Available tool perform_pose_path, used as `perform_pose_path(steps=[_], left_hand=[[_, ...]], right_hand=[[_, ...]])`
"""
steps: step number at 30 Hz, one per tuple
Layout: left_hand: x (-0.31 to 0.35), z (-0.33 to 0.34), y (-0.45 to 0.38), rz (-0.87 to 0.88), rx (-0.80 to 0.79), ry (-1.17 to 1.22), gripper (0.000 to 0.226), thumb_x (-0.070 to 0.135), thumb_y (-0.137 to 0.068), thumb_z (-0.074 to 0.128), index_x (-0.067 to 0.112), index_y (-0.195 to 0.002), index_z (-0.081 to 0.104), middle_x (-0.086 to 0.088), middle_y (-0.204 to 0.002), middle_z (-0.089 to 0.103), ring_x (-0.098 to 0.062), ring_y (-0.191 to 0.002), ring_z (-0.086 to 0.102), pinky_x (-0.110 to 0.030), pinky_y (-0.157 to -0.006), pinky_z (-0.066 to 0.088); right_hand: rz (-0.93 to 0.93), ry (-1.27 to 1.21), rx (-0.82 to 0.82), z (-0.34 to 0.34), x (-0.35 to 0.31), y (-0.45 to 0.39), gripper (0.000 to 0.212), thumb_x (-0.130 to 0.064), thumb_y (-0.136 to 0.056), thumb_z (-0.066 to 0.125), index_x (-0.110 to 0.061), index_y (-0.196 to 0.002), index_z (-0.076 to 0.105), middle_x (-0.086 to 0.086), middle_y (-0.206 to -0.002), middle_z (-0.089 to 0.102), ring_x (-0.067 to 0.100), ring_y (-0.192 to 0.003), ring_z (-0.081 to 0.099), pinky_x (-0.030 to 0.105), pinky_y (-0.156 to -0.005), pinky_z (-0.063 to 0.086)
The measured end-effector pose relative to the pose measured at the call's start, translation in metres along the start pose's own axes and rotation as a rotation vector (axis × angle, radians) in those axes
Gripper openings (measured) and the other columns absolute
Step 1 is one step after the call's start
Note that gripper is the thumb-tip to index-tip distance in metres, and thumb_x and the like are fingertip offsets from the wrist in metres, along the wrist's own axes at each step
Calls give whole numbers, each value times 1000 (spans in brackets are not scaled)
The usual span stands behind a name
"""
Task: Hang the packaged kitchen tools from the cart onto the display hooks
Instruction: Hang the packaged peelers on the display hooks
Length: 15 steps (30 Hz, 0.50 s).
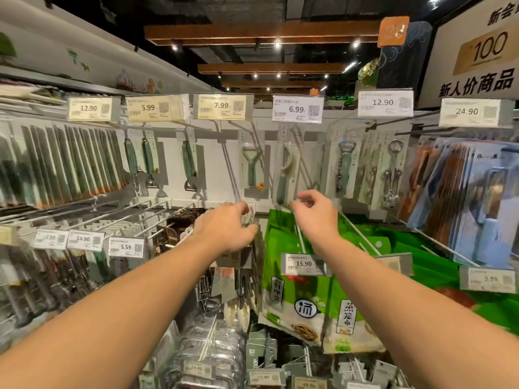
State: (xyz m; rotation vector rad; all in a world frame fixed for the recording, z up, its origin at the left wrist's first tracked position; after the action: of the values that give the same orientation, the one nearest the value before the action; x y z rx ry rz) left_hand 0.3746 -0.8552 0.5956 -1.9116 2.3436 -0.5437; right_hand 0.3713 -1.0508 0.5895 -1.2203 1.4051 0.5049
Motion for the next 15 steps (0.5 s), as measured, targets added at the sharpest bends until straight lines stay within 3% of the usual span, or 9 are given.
perform_pose_path(steps=[3,6,9,11,15], left_hand=[[-3,-3,3,-62,41,-12,54,57,-94,51,26,-138,54,-5,-126,65,-31,-113,64,-47,-92,56],[-16,-10,15,-149,108,10,57,60,-89,48,25,-134,56,-6,-128,62,-32,-114,63,-47,-90,57],[-45,-16,37,-274,153,-4,53,55,-92,50,22,-133,56,-5,-129,61,-32,-114,63,-48,-89,57],[-70,-22,60,-363,188,-15,52,54,-94,51,22,-135,56,-6,-131,61,-32,-115,63,-47,-89,57],[-135,-33,126,-568,214,6,44,51,-95,53,22,-128,57,-5,-127,63,-32,-113,63,-43,-85,53]], right_hand=[[-96,55,-96,17,-12,15,19,-18,-94,63,-23,-112,66,-8,-88,65,8,-80,60,24,-70,43],[-129,59,-193,41,-25,27,19,-20,-91,62,-24,-109,68,-7,-85,67,15,-83,63,26,-71,41],[-114,-9,-305,76,-37,45,11,-20,-87,65,-29,-93,66,-6,-82,69,21,-79,68,31,-75,53],[-118,-52,-383,107,-45,63,12,-21,-85,67,-33,-86,63,-9,-80,70,21,-78,70,41,-82,60],[-159,-131,-619,173,-71,120,17,-21,-87,68,-32,-99,65,-7,-91,70,20,-82,72,44,-84,61]])
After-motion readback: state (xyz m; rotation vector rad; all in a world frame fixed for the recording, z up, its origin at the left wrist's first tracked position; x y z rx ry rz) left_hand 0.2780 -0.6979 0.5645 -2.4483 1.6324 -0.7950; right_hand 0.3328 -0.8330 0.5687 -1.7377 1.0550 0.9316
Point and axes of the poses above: each hand's wrist, its own y-axis away from the middle knuckle, its own z-axis out of the palm, x = y × z, the point moved 3 cm from there along -y, towards the middle knuckle
